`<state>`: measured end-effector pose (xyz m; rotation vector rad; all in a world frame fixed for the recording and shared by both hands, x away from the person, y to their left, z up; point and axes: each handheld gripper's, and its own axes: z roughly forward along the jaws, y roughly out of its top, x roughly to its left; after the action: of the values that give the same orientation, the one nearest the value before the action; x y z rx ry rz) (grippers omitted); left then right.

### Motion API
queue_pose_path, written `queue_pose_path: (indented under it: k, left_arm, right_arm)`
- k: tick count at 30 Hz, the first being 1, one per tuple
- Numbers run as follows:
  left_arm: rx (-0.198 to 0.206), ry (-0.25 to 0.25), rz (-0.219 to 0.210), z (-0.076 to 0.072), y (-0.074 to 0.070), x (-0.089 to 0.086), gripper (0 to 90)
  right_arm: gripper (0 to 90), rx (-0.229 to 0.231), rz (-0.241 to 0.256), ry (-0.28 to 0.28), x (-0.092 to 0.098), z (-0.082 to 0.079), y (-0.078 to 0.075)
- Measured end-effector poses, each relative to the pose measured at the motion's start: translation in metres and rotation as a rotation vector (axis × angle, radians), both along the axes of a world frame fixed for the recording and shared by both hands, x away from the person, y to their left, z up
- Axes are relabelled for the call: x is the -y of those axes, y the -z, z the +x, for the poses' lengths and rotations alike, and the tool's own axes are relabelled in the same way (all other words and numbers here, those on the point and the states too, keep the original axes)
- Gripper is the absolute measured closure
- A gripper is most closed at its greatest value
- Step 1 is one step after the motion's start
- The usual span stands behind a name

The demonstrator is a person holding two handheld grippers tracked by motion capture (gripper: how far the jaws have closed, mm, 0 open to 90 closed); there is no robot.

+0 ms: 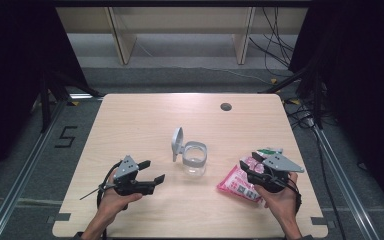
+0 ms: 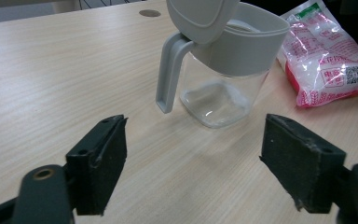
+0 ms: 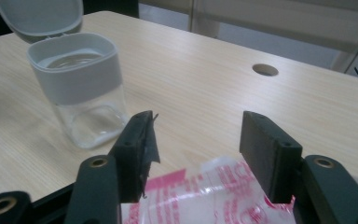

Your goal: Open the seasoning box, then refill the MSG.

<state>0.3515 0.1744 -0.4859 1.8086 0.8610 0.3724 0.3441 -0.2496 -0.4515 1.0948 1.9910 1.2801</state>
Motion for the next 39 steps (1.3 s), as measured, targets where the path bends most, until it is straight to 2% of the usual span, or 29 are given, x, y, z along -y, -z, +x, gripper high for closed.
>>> queue_pose_path:
  k: [1,2,3,4,5,6,7,8,10,12,13,14,15,19,21,22,24,25,26,28,30,31,34,35,37,38,39]
  left_arm:
    - [-0.007,-0.002,-0.009,0.0,0.0,0.0,16.9]
    - [-0.009,0.0,-0.006,0.001,0.0,-0.001,16.9]
    - [-0.021,-0.008,-0.023,0.0,0.0,-0.001,14.8]
    - [-0.017,0.002,-0.032,0.001,-0.001,-0.002,14.8]
    - [-0.016,-0.006,-0.03,0.0,-0.002,-0.003,14.7]
    - [-0.009,0.002,-0.036,0.001,-0.002,-0.003,14.7]
    - [-0.01,-0.015,-0.036,0.0,-0.003,-0.004,14.7]
    - [-0.005,-0.006,-0.038,0.001,-0.004,-0.004,14.7]
    - [-0.004,-0.005,-0.043,0.0,-0.004,-0.005,14.7]
    - [0.001,-0.003,-0.029,0.0,-0.005,-0.006,14.7]
    - [0.011,0.012,-0.026,0.001,-0.005,-0.007,14.8]
    - [0.008,0.004,-0.022,0.0,-0.005,-0.007,14.8]
    - [0.009,0.005,-0.022,0.0,-0.005,-0.007,14.8]
    - [-0.001,-0.009,-0.028,-0.001,-0.005,-0.006,15.0]
    - [-0.001,-0.01,-0.025,-0.001,-0.005,-0.006,15.0]
    - [-0.004,-0.013,-0.027,-0.001,-0.005,-0.006,15.1]
    - [-0.004,-0.01,-0.031,0.0,-0.005,-0.006,15.1]
    - [-0.005,-0.018,-0.027,0.0,-0.005,-0.006,15.1]
    - [-0.005,-0.016,-0.028,0.0,-0.005,-0.006,15.2]
    - [-0.004,-0.015,-0.025,0.0,-0.005,-0.006,15.3]
    - [-0.003,-0.017,-0.024,-0.001,-0.005,-0.006,15.3]
    - [-0.004,-0.02,-0.026,-0.001,-0.005,-0.006,15.3]
    - [0.0,-0.016,-0.025,-0.002,-0.005,-0.005,15.3]
    - [0.001,-0.016,-0.025,-0.002,-0.005,-0.005,15.3]
    - [0.0,-0.016,-0.02,-0.002,-0.006,-0.004,15.3]
    - [0.0,-0.013,-0.023,-0.002,-0.005,-0.004,15.4]
    - [0.0,-0.015,-0.016,-0.002,-0.005,-0.004,15.5]
  right_arm:
    - [42.8,0.008,0.007,0.002,0.006,0.0,0.002]
    - [42.8,0.008,0.007,0.002,0.006,0.0,0.002]
    - [42.1,0.003,0.015,0.016,0.008,-0.001,0.003]
    - [41.7,0.007,0.014,0.025,0.011,-0.001,0.004]
    - [41.0,-0.015,0.021,0.049,0.012,-0.004,0.005]
    - [40.3,-0.016,0.015,0.043,0.016,-0.003,0.005]
    - [39.6,-0.008,0.007,0.061,0.018,-0.003,0.006]
    - [38.7,-0.008,0.015,0.061,0.021,-0.003,0.007]
    - [38.4,-0.035,0.027,0.098,0.025,-0.006,0.008]
    - [37.7,-0.051,0.046,0.117,0.03,-0.009,0.008]
    - [37.2,-0.051,0.039,0.125,0.033,-0.01,0.009]
    - [36.8,-0.052,0.04,0.127,0.035,-0.011,0.01]
    - [36.0,-0.044,0.016,0.128,0.039,-0.01,0.011]
    - [33.4,-0.046,0.038,0.176,0.042,-0.014,0.012]
    - [32.0,-0.04,0.012,0.183,0.046,-0.013,0.014]
    - [30.3,-0.05,0.018,0.198,0.048,-0.014,0.014]
    - [30.0,-0.041,0.009,0.206,0.051,-0.013,0.015]
    - [28.9,-0.058,0.03,0.22,0.051,-0.015,0.015]
    - [27.8,-0.057,0.015,0.211,0.054,-0.014,0.015]
    - [24.9,-0.07,0.039,0.238,0.055,-0.015,0.017]
    - [23.6,-0.078,0.042,0.243,0.057,-0.014,0.019]
    - [20.7,-0.116,0.041,0.248,0.06,-0.014,0.021]
    - [21.0,-0.113,0.049,0.251,0.061,-0.013,0.023]
    - [21.0,-0.096,0.026,0.24,0.063,-0.011,0.024]
    - [20.5,-0.134,0.056,0.259,0.061,-0.013,0.024]
    - [20.4,-0.124,0.037,0.241,0.064,-0.012,0.025]
    - [20.2,-0.148,0.051,0.259,0.063,-0.013,0.025]
